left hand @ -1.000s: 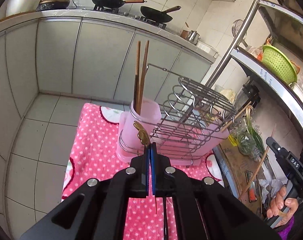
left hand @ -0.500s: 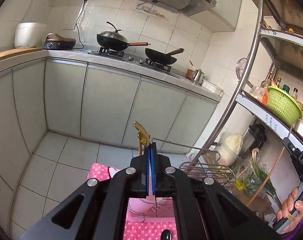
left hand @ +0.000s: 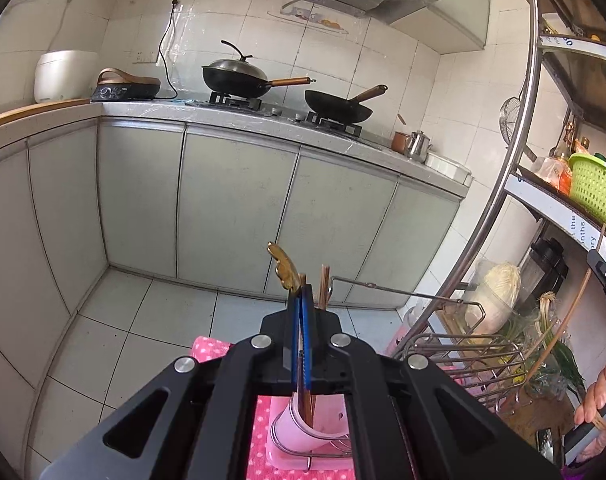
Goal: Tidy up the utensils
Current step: 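Lift the gold utensil and chopstick and carry them above the pink cup, then lower the gold utensil and chopstick into the pink cup, opening both tools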
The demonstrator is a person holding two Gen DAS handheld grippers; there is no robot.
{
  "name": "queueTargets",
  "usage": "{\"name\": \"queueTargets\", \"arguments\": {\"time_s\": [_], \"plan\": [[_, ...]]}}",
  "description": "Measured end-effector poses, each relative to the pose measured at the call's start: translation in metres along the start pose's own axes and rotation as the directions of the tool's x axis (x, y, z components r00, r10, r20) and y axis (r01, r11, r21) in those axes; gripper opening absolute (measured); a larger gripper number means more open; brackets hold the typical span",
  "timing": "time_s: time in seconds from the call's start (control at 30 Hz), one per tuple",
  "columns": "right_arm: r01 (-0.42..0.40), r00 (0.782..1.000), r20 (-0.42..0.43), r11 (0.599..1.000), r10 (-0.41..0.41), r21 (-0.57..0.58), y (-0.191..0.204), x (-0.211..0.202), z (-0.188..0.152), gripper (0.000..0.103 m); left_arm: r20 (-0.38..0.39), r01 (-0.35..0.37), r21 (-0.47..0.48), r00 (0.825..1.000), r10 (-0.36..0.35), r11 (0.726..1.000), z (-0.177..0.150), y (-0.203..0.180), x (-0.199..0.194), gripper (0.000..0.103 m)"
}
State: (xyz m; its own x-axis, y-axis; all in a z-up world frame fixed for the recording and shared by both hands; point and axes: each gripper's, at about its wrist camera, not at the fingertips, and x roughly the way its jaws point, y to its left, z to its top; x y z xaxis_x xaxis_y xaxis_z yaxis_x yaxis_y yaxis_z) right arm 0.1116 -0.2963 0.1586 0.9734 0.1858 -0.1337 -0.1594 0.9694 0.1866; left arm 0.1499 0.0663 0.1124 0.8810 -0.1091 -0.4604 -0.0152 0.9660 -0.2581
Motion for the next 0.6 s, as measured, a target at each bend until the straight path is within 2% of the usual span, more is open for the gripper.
{"name": "queueTargets", "arguments": {"time_s": [0.2,0.3,0.43,0.6], "plan": [[0.010,1.000,-0.017,1.000,-0.010,-0.002,-0.003,0.004,-0.018,0.006,-0.034,0.008,0.010,0.999,-0.008,1.000,-0.018,-0.001,0.010,0.001],[-0.002,1.000,0.001,1.000,0.002,0.021,-0.006,0.002,-0.007,0.006,-0.034,0.011,0.000,0.999,-0.011,1.000,-0.015,0.000,0.009,0.001],[-0.005,0.999,0.039,1.000,0.005,-0.008,0.001,-0.003,0.012,0.006,-0.010,0.018,-0.006,1.000,-0.018,1.000,-0.007,0.001,0.005,0.001],[0.012,1.000,0.020,1.000,-0.012,0.005,-0.001,0.004,-0.005,0.006,-0.020,0.023,-0.005,1.000,-0.023,1.000,-0.014,-0.001,0.014,0.001]]}}
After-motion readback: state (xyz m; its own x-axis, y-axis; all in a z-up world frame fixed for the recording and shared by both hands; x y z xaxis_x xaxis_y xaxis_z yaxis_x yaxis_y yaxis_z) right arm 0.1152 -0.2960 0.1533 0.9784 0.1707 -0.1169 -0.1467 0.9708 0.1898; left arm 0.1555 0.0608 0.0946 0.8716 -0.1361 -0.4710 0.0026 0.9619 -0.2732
